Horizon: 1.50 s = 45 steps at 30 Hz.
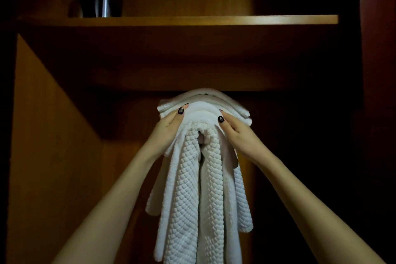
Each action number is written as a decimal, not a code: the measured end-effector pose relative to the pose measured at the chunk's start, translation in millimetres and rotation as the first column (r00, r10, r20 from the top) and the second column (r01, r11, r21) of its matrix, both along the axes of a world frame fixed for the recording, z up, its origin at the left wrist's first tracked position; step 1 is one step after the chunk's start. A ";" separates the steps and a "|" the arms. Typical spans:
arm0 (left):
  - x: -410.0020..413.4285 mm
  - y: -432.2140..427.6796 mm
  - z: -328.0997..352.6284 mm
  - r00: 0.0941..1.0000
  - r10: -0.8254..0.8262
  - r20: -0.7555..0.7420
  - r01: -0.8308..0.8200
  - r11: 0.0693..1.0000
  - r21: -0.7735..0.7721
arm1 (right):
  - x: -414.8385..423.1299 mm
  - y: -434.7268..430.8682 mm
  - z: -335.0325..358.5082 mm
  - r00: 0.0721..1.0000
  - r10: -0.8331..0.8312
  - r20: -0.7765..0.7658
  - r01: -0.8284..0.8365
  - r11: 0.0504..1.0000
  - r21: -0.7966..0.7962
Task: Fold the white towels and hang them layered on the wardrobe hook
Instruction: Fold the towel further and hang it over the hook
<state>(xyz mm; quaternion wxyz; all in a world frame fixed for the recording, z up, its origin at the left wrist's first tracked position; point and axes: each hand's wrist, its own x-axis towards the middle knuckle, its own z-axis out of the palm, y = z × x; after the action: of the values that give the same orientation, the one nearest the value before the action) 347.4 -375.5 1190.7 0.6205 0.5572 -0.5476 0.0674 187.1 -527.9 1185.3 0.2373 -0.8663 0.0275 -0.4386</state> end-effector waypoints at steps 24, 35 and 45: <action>-120.7 43.3 -127.3 0.766 0.287 0.576 -0.383 0.923 0.050 | -126.5 90.0 -110.9 0.948 -0.290 -0.131 0.293 0.956 0.009; -309.7 7.1 -434.3 0.951 -0.182 0.249 -0.019 0.771 0.637 | -355.8 104.3 -404.5 0.610 -0.432 -0.664 0.672 0.727 0.144; -487.7 -16.5 -605.0 0.794 -0.543 0.274 0.006 0.458 0.889 | -560.6 128.1 -583.3 0.288 -0.253 -0.924 0.899 0.404 0.170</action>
<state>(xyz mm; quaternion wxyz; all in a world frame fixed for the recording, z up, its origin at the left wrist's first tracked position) -140.3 -392.0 585.7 0.0901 0.6451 -0.7399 -0.1684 -373.5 -399.9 602.0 0.2988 -0.7124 0.6348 -0.0180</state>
